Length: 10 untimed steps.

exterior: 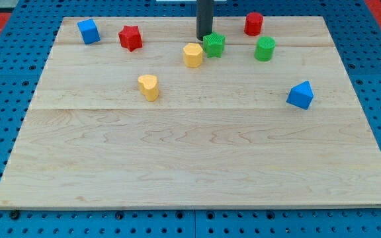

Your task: Place the yellow hexagon at the bottom center of the board

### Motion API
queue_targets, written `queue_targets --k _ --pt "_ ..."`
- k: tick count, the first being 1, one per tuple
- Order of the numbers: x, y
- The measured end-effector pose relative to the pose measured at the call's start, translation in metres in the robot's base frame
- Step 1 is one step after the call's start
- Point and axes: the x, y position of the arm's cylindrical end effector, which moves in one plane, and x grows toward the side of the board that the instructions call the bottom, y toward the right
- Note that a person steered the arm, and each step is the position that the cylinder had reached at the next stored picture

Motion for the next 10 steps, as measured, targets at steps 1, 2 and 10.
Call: queue_targets --k 1,2,10 --pt "-0.001 -0.002" --pt "-0.002 -0.003" --pt "-0.004 -0.035"
